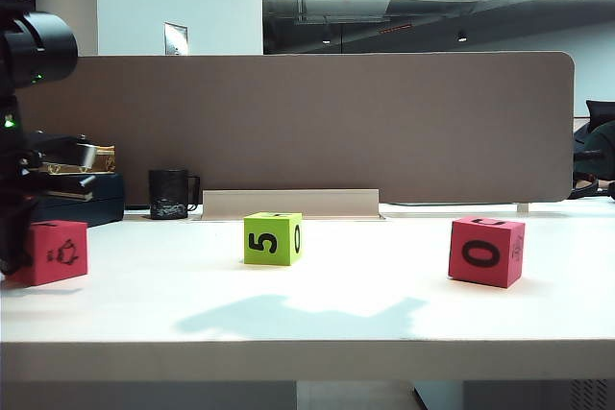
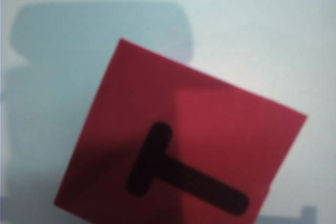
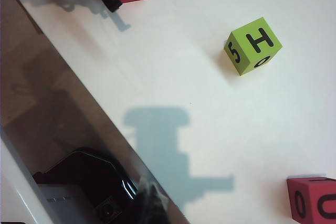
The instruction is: Select the appropriate blocks from the scattered letter blocks on the table and arrange them in a row to spell out "THU".
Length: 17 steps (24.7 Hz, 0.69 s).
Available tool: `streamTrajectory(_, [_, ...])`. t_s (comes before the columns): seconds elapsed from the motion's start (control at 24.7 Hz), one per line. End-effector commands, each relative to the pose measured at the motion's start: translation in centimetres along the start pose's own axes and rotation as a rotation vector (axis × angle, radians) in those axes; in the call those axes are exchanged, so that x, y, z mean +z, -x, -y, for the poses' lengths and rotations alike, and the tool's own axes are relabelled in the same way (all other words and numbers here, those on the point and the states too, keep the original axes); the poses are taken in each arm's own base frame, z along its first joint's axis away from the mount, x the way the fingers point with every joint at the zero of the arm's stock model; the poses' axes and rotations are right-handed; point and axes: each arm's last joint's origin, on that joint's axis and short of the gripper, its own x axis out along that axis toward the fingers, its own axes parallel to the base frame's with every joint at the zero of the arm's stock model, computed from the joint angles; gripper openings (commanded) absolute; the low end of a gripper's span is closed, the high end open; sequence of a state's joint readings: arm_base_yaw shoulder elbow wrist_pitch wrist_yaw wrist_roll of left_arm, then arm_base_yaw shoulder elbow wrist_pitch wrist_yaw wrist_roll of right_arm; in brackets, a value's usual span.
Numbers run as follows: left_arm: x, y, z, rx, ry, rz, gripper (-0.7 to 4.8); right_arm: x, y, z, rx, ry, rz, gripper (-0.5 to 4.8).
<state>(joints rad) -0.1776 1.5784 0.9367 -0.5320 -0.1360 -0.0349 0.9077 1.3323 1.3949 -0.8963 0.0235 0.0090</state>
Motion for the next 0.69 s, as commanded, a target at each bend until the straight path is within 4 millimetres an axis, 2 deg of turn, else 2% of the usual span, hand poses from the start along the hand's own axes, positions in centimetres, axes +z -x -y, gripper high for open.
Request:
streamTrajectory(0.04, [1.0, 0.3, -0.1, 0.025, 0.006, 0.091, -0.06, 0.2, 0.2, 0.0, 0.001, 0.003, 0.016, -0.05])
streamTrajectory(0.28, [1.8, 0.6, -0.2, 0.06, -0.014, 0.153, -0.06, 0.2, 0.2, 0.0, 0.001, 0.003, 0.016, -0.05])
streamTrajectory(0.53, [2.8, -0.1, -0.1, 0.069, -0.03, 0.201, -0.06, 0.2, 0.2, 0.0, 0.001, 0.003, 0.016, -0.05])
streamTrajectory(0.69, [3.9, -0.1, 0.1, 0.015, -0.033, 0.217, -0.06, 0.2, 0.2, 0.0, 0.001, 0.003, 0.016, -0.05])
